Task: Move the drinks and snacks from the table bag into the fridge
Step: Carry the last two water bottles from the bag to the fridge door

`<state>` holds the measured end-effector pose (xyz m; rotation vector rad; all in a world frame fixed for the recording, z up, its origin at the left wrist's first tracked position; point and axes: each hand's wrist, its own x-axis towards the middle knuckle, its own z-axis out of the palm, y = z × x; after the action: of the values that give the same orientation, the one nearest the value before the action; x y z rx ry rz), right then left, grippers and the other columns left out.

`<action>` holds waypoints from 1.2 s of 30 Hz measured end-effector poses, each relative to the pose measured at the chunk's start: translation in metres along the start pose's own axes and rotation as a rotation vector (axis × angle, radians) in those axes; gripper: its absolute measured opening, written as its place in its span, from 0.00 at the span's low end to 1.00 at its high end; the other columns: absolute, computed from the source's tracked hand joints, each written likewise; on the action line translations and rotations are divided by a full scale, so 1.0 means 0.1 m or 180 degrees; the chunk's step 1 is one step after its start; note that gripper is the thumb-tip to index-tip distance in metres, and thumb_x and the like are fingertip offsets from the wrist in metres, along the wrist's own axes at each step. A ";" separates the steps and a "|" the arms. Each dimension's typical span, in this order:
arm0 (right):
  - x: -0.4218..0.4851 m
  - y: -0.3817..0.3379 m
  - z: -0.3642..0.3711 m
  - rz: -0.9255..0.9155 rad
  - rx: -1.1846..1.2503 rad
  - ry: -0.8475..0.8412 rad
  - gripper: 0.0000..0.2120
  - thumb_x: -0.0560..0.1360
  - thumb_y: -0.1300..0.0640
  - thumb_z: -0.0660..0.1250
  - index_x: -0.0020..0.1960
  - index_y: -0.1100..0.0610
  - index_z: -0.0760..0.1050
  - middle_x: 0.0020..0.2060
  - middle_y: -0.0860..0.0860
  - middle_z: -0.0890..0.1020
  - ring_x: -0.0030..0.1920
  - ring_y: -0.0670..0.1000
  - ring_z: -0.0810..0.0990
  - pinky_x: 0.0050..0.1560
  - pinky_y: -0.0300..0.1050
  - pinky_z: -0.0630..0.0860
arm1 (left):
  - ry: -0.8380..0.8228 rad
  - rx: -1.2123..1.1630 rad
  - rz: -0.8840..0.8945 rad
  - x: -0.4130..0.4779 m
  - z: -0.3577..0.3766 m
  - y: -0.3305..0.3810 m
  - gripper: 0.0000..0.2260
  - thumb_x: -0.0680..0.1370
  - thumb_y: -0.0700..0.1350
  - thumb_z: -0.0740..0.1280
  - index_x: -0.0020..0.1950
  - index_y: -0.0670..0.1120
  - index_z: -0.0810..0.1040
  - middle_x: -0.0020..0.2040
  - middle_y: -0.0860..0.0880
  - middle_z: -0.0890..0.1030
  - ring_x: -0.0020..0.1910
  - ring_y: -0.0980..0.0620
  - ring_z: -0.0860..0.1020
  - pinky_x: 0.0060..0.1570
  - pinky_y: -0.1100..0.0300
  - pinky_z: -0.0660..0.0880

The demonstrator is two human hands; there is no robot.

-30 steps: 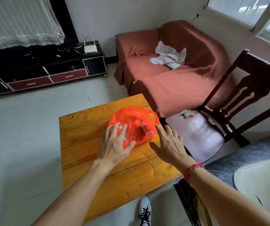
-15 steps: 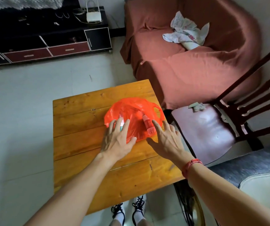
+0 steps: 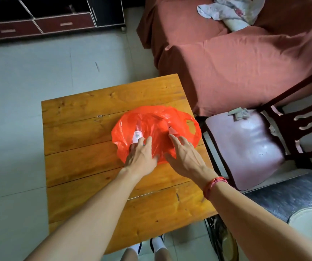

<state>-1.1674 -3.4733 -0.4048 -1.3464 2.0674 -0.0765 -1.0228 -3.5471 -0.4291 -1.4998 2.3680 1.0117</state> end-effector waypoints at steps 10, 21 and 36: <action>0.73 0.16 0.26 0.0480 0.0119 -0.0333 0.37 0.76 0.42 0.63 0.80 0.52 0.55 0.72 0.60 0.69 0.68 0.67 0.70 0.66 0.60 0.72 | -0.0111 -0.0591 -0.0610 0.58 0.22 -0.27 0.26 0.79 0.48 0.65 0.73 0.43 0.61 0.69 0.41 0.62 0.65 0.39 0.68 0.63 0.48 0.69; 1.23 0.31 0.36 0.1182 0.0269 -0.0148 0.36 0.77 0.44 0.66 0.76 0.62 0.57 0.68 0.65 0.69 0.67 0.69 0.71 0.61 0.58 0.71 | 0.0269 -0.0457 -0.1341 1.03 0.36 -0.39 0.33 0.77 0.52 0.68 0.76 0.40 0.59 0.70 0.37 0.65 0.66 0.36 0.71 0.62 0.44 0.71; 1.52 0.50 0.51 0.1303 0.0051 -0.0100 0.37 0.75 0.52 0.73 0.73 0.66 0.58 0.61 0.65 0.78 0.63 0.67 0.77 0.56 0.54 0.74 | 0.0530 -0.0076 -0.1514 1.18 0.51 -0.54 0.32 0.74 0.53 0.73 0.69 0.37 0.64 0.64 0.35 0.74 0.62 0.36 0.75 0.58 0.48 0.72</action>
<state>-1.2175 -3.5619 -0.5389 -0.8857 2.2663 0.1044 -1.0445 -3.6176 -0.5472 -2.0884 1.9413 0.8243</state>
